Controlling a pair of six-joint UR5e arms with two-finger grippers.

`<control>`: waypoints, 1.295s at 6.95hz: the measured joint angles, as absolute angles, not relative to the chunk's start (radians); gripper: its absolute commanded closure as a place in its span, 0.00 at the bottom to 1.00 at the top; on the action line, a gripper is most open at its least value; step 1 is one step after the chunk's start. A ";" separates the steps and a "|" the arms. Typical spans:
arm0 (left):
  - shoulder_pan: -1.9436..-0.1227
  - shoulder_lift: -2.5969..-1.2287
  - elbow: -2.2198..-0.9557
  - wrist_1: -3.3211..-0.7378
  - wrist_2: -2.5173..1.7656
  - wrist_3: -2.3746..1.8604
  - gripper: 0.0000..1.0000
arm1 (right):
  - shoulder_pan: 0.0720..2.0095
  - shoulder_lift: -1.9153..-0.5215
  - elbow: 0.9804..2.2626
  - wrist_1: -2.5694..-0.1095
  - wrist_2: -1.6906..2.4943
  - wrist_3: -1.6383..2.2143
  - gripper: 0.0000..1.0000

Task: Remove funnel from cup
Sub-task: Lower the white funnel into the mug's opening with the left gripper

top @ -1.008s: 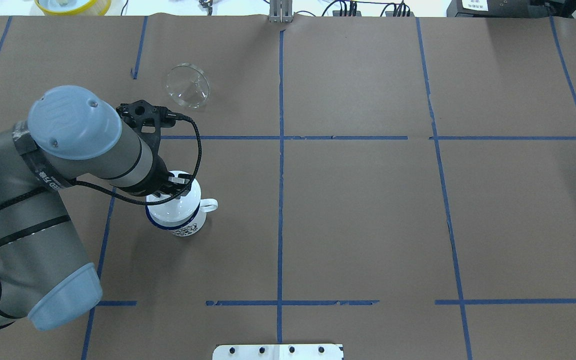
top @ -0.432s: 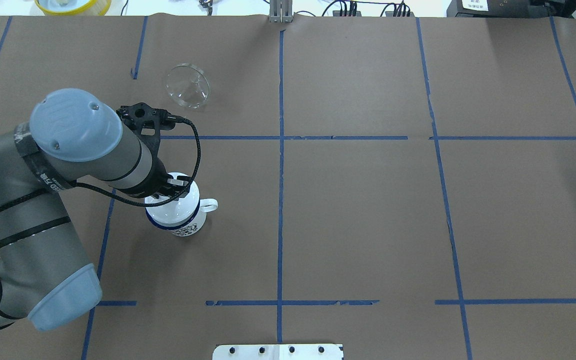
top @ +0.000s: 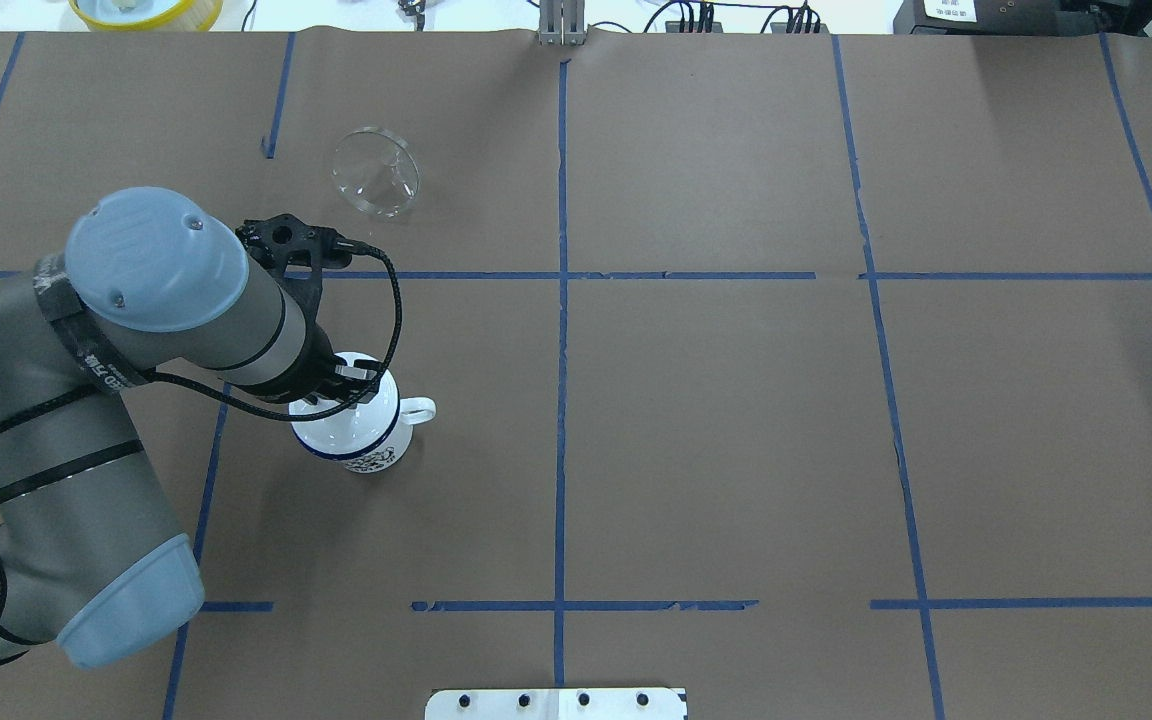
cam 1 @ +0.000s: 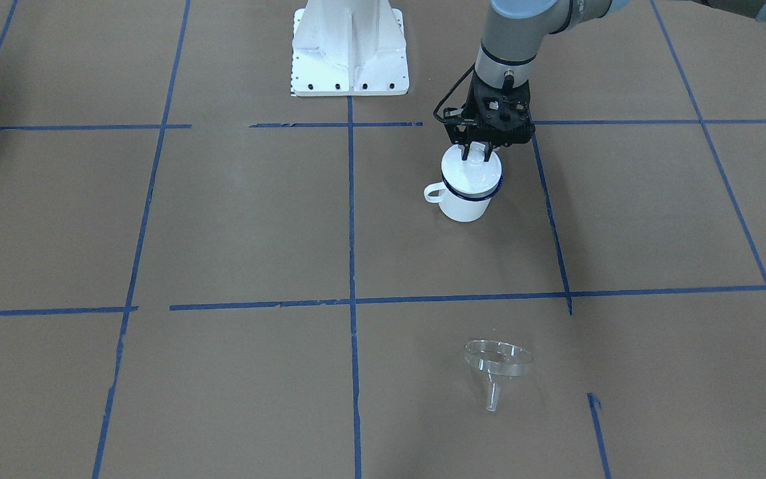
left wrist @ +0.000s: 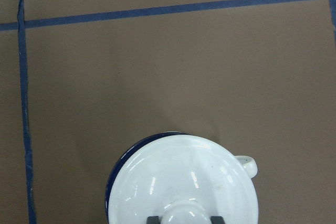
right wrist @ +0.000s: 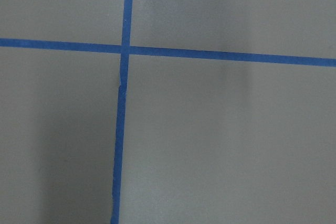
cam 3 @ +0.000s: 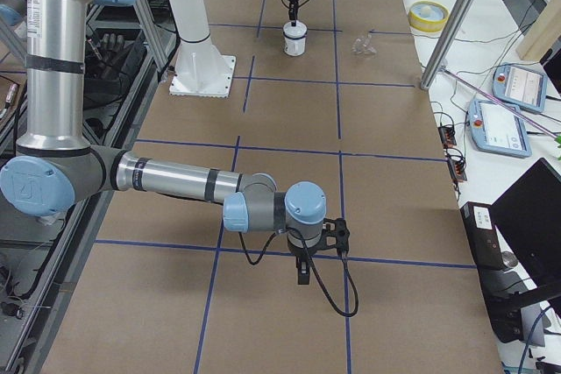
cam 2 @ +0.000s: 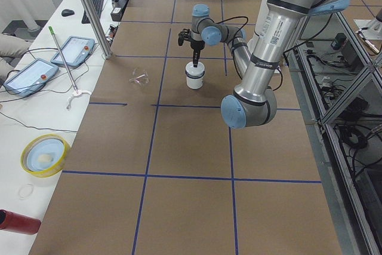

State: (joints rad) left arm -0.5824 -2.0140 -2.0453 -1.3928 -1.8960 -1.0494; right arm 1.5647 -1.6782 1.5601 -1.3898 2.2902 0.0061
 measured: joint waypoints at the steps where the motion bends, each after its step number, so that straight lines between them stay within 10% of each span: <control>1: -0.582 -2.012 -2.045 -1.393 -1.896 -1.048 1.00 | 1.565 -1.678 1.560 -1.390 2.290 0.006 0.00; 8: -0.579 -2.012 -2.029 -1.394 -1.893 -1.048 1.00 | 1.565 -1.678 1.560 -1.390 2.290 0.006 0.00; 9: -0.578 -2.012 -2.027 -1.394 -1.893 -1.049 0.83 | 1.565 -1.678 1.560 -1.390 2.290 0.006 0.00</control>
State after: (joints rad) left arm -0.5779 -2.0125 -2.0273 -1.3944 -1.8930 -1.0491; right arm 1.5647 -1.6782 1.5601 -1.3898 2.2902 0.0062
